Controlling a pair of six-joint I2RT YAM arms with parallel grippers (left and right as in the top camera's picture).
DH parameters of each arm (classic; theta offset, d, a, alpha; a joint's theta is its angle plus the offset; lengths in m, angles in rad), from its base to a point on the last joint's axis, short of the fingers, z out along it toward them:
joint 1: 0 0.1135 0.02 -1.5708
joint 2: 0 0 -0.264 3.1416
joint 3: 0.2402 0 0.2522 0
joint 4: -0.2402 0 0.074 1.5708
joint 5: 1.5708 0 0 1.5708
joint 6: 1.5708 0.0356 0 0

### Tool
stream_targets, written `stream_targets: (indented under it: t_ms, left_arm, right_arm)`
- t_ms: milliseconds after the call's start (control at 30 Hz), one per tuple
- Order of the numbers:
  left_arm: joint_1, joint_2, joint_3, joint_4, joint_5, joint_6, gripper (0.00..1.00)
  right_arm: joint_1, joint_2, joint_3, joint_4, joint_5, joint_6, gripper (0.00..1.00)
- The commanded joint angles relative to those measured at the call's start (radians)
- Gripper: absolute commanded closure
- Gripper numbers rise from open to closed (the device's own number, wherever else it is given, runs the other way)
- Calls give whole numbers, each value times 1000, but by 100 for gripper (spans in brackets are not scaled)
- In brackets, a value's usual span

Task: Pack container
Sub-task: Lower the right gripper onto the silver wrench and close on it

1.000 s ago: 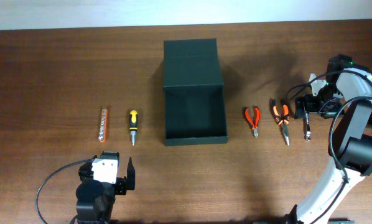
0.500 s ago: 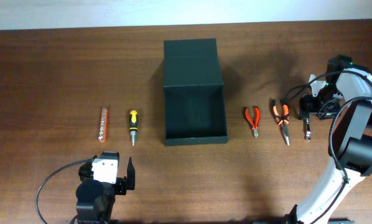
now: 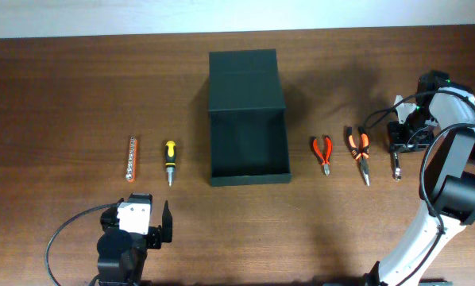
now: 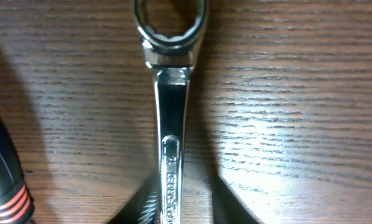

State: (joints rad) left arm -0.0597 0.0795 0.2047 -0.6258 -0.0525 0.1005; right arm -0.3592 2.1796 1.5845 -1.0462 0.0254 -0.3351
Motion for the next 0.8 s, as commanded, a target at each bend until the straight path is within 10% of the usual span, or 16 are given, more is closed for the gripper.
stream_targets:
  t_ms: [0,767]
  left_arm:
    - [-3,0,19,-1,4,-8,1]
    - [-3,0,19,-4,3,-8,1]
  right_arm:
    - [6,40,-41,8,13,3,80]
    - [6,40,4,3,13,30,94]
